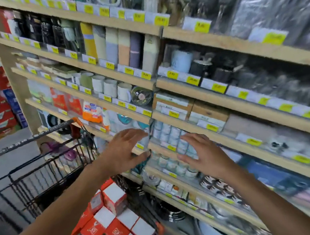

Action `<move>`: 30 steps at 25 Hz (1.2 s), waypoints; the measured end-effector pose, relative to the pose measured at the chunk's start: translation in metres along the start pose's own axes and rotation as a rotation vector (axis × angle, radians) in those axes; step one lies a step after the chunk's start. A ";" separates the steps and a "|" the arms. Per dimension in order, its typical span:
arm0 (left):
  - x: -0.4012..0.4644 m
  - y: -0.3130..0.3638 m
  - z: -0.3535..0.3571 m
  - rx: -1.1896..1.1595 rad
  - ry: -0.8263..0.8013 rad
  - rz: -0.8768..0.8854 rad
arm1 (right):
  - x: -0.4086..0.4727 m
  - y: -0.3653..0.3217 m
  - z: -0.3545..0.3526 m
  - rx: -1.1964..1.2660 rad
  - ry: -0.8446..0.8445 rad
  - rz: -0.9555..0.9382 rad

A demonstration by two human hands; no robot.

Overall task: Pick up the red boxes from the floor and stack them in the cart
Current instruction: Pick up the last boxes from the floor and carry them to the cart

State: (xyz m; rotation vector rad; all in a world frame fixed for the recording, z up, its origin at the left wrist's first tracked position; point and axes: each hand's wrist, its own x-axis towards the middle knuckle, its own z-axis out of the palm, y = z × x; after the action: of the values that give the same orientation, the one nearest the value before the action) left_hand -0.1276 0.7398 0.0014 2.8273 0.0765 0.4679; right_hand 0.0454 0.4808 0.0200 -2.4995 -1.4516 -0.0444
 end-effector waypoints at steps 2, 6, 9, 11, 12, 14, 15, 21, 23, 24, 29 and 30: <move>0.026 0.037 0.014 -0.008 -0.045 0.082 | -0.039 0.030 -0.018 -0.002 0.070 0.087; 0.064 0.115 0.052 -0.045 -0.125 0.196 | -0.119 0.082 -0.050 -0.037 0.083 0.214; 0.093 0.192 0.084 -0.051 -0.177 0.282 | -0.193 0.135 -0.069 -0.010 0.106 0.313; 0.112 0.251 0.107 -0.057 -0.195 0.359 | -0.245 0.170 -0.080 -0.014 0.110 0.395; 0.120 0.278 0.117 -0.056 -0.210 0.390 | -0.268 0.186 -0.084 -0.024 0.101 0.429; 0.136 0.336 0.137 -0.038 -0.244 0.445 | -0.317 0.216 -0.092 -0.024 0.079 0.505; 0.143 0.368 0.149 -0.029 -0.257 0.471 | -0.345 0.231 -0.097 -0.021 0.090 0.540; 0.174 0.541 0.214 -0.016 -0.351 0.716 | -0.504 0.288 -0.117 -0.040 0.124 0.780; 0.181 0.591 0.231 -0.032 -0.366 0.811 | -0.548 0.300 -0.124 -0.067 0.158 0.865; 0.185 0.616 0.240 -0.043 -0.373 0.855 | -0.569 0.306 -0.124 -0.076 0.187 0.915; 0.203 0.745 0.299 -0.142 -0.449 1.115 | -0.671 0.322 -0.127 -0.134 0.253 1.234; 0.204 0.768 0.310 -0.150 -0.444 1.168 | -0.687 0.322 -0.130 -0.127 0.244 1.296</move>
State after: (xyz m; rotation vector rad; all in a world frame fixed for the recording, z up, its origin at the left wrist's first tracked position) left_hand 0.1712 -0.0585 -0.0055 2.4534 -1.6345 0.0131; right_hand -0.0107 -0.2859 -0.0219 -2.8794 0.4057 -0.1855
